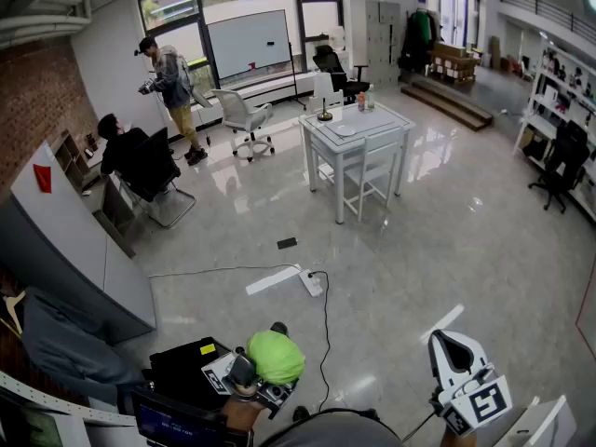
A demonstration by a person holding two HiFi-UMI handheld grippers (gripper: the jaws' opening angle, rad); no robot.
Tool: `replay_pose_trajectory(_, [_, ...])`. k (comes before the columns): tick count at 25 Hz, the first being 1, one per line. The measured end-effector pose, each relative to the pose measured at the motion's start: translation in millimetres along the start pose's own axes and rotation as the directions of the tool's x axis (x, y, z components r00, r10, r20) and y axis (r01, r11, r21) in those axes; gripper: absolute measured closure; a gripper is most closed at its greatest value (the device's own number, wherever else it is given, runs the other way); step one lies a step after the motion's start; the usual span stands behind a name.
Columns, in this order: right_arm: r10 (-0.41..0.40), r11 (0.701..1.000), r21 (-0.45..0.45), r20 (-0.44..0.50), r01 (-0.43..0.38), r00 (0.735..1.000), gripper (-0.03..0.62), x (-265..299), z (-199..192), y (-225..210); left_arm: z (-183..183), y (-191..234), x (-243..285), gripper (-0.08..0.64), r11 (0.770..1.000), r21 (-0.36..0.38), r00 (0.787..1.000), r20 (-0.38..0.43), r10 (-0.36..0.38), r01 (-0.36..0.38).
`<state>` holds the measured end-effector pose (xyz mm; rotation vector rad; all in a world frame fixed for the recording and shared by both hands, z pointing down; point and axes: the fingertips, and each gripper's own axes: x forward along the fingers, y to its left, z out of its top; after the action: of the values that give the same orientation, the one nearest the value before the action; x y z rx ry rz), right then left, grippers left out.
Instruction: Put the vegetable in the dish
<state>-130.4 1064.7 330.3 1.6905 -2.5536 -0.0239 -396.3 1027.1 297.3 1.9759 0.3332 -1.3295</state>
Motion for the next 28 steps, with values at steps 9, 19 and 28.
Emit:
replay_pose_trajectory(9, [0.038, 0.999, -0.017, -0.012, -0.038, 0.999, 0.586, 6, -2, 17, -57, 24, 17, 0.210, 0.998, 0.032, 0.993, -0.103, 0.060, -0.057])
replay_pose_trajectory(19, [0.076, 0.997, 0.005, 0.019, -0.076, 0.997, 0.583, -1, 0, 14, -76, 31, 22, 0.210, 0.997, 0.017, 0.989, -0.132, 0.074, -0.072])
replay_pose_trajectory(28, [0.073, 0.997, 0.021, 0.004, -0.073, 0.997, 0.583, 8, -7, 12, -67, 37, 17, 0.210, 0.996, 0.011, 0.989, -0.120, 0.087, -0.086])
